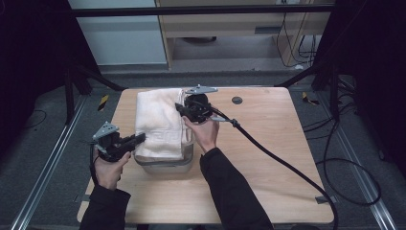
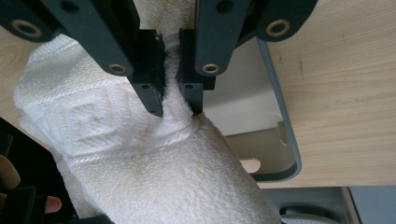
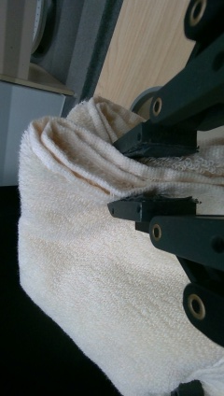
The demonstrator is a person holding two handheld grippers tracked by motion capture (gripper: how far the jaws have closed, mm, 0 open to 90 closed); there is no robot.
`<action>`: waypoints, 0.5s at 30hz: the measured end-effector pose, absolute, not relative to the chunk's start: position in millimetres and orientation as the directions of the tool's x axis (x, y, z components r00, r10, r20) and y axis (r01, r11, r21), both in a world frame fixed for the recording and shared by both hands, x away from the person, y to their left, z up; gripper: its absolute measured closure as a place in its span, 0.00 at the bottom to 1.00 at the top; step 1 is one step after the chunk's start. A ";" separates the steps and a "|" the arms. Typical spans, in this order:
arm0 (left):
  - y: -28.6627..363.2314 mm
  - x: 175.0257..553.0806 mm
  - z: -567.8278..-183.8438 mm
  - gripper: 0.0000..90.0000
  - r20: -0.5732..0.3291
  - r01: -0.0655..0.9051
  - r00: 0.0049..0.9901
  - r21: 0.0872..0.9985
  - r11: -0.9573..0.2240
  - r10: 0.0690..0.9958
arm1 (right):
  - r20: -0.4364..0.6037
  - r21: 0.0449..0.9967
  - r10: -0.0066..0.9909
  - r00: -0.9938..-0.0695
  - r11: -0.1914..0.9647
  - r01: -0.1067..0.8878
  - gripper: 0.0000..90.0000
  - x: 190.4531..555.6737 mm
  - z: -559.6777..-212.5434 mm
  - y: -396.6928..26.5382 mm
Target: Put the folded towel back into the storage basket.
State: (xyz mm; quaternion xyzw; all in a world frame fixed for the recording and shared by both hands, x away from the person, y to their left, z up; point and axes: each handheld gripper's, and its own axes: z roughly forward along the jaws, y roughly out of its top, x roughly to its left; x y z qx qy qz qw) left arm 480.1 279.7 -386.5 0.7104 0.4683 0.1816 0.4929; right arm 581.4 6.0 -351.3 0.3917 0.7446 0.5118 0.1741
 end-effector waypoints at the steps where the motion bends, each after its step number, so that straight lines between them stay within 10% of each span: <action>1: 280.2 480.8 -387.6 0.91 -0.205 0.489 0.493 0.869 -0.074 0.846 | 0.145 0.896 0.763 -0.629 0.168 0.410 0.81 582.0 -353.1 7.0; 15: 282.0 488.5 -404.2 0.91 -0.190 0.533 0.470 0.840 -0.105 0.862 | 0.138 0.873 0.776 -0.615 0.198 0.447 0.80 589.1 -380.0 17.3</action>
